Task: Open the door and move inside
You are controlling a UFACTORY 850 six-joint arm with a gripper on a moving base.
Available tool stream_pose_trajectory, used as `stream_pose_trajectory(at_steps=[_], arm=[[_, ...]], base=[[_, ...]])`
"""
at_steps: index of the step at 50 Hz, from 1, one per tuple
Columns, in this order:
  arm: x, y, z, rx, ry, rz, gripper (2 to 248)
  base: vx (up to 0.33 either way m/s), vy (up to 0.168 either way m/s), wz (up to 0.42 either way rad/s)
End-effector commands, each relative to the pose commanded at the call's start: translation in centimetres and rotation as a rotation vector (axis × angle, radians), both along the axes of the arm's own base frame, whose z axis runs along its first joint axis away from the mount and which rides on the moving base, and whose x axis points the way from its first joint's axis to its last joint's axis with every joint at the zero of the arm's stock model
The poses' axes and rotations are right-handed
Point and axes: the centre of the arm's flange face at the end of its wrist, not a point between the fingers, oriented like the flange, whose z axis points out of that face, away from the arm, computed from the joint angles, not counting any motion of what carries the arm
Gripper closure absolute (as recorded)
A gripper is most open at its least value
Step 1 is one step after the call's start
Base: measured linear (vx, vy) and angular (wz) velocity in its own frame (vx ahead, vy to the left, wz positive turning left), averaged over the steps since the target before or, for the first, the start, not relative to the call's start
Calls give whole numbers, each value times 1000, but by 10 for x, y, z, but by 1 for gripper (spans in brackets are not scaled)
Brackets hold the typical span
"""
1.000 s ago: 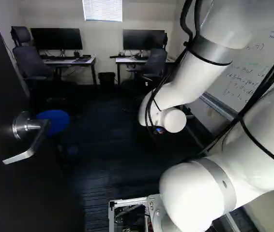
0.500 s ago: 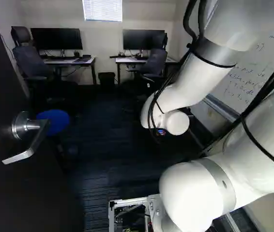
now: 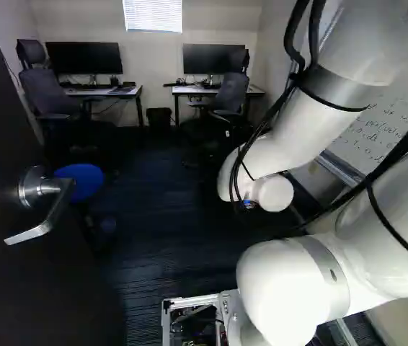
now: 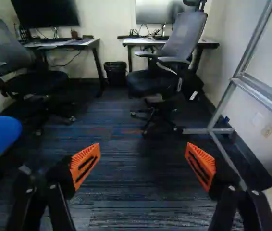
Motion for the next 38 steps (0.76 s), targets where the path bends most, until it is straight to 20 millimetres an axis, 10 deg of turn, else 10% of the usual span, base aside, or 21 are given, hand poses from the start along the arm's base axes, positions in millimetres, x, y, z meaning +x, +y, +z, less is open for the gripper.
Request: stream_pose_trajectory(at_steps=[38], arm=[[-5,-3,-2,-6,-1,0,3]], base=[[0,0,0]])
